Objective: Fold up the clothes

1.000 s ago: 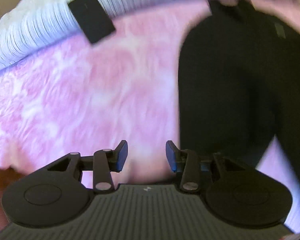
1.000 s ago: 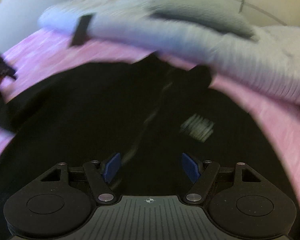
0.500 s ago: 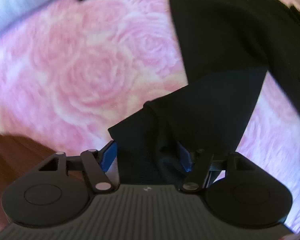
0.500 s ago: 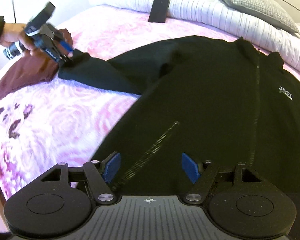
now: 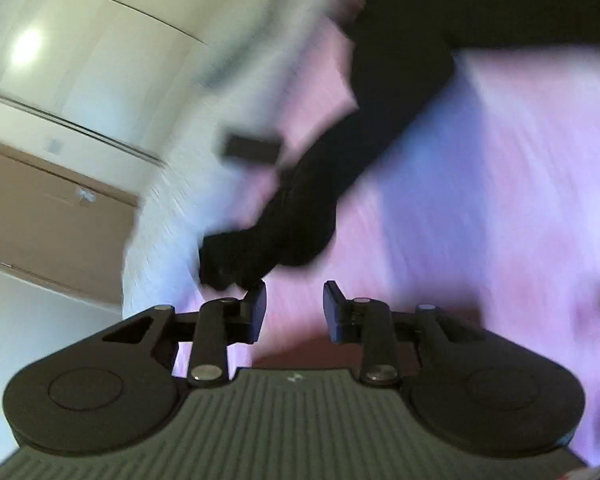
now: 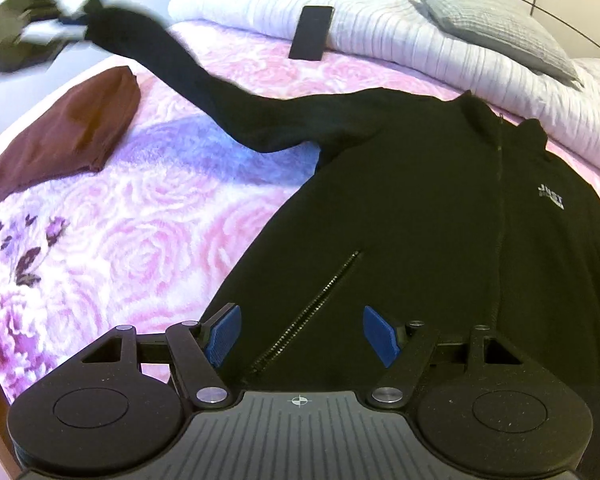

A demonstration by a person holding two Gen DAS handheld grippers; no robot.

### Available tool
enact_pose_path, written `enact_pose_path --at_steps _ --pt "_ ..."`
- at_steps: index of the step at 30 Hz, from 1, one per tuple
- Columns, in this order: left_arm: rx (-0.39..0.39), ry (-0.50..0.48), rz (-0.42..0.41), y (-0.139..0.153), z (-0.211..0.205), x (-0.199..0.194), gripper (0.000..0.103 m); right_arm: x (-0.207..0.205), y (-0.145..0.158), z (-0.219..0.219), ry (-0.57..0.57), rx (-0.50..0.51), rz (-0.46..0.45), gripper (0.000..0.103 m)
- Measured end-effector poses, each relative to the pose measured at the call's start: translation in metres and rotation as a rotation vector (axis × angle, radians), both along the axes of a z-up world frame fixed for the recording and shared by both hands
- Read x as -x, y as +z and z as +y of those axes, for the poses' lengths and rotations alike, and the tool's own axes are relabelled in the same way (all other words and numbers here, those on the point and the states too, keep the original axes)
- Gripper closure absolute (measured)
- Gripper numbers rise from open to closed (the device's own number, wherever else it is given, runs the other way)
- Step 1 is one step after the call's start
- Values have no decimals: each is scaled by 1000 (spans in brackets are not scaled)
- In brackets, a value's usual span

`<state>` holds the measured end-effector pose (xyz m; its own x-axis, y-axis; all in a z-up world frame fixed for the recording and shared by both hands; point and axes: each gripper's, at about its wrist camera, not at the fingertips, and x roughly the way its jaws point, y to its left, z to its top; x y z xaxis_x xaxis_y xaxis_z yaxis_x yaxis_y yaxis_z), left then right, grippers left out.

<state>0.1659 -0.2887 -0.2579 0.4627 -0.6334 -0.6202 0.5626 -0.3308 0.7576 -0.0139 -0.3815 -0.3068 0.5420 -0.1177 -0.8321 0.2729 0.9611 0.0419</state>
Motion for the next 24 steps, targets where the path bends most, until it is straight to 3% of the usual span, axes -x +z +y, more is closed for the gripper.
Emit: enact_pose_path --at_steps 3,8,11,13,17,19,20,21,22,23,24 --pt "-86 118 46 -10 33 4 76 9 4 6 14 -21 -20 32" --pt "-119 232 184 -25 51 13 72 24 -6 31 45 -56 22 32" --pt "-131 269 273 -35 34 6 60 27 -10 52 55 -61 49 32" --pt "-87 305 349 -36 15 -9 55 24 -13 69 67 -52 59 32" --pt "-63 250 383 -54 -20 -36 51 0 -26 105 83 2 89 32" --pt "-111 169 366 -73 -35 -47 51 -17 -39 120 60 28 132 32" --pt "-149 142 374 -81 -40 -51 53 -25 -49 125 39 43 166 32" --pt "-187 115 382 -89 -46 -56 67 -33 -58 130 22 53 200 32" --pt "-213 92 406 -91 -47 -59 91 -36 -64 133 1 72 222 32" --pt "-238 70 430 -93 -48 -63 99 -39 -70 135 -21 94 242 32" --pt "-221 49 419 -88 -44 -64 98 -42 -75 136 -43 116 261 32"
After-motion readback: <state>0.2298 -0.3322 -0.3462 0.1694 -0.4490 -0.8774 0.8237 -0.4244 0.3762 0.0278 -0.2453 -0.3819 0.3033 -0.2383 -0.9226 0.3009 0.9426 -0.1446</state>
